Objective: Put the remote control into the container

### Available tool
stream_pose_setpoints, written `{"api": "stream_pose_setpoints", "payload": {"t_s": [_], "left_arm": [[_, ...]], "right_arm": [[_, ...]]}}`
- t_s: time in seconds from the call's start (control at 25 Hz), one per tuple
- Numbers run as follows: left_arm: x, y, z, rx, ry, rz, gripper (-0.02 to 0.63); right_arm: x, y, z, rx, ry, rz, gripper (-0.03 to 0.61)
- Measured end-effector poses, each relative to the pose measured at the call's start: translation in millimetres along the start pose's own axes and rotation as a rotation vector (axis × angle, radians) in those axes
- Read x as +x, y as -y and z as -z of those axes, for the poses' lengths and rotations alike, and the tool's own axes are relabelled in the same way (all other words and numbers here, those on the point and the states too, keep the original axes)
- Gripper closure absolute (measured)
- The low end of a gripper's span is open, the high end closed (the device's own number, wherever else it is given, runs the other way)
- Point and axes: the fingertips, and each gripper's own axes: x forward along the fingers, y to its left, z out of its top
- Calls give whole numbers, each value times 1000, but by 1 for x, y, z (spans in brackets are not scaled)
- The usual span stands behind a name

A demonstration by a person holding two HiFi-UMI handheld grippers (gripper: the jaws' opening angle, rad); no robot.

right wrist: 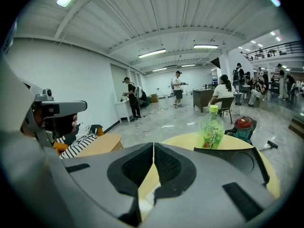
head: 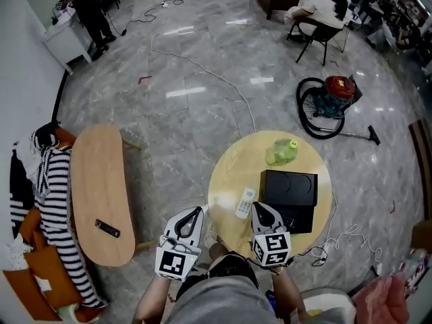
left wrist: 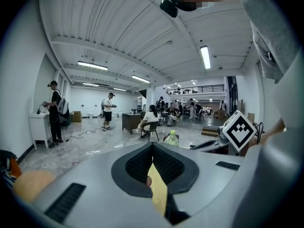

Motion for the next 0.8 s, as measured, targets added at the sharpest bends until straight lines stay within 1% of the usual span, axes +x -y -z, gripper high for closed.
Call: {"api": "stream_pose_setpoints", "payload": {"t_s": [0.12, 0.28, 0.48, 0.56, 0.68, 0.8], "left_arm": [[15, -9, 1, 3, -27, 59, 606], [43, -15, 2, 23, -45, 124, 606], [61, -19, 8, 28, -93, 187, 606], [66, -23, 14, 34, -115, 204, 606], [72, -27, 22, 36, -149, 227, 606], [79, -25, 22, 68, -175, 262, 606]], "right_arm": [[12, 3, 2, 41, -10, 44, 568], [29, 12, 12, 100, -39, 73, 568], [40, 17, 39, 172, -122, 81, 562], [45, 16, 49, 200, -158, 74, 522], [53, 15, 61, 241, -201, 79, 484], [60, 17, 72, 270, -235, 97, 423]]}}
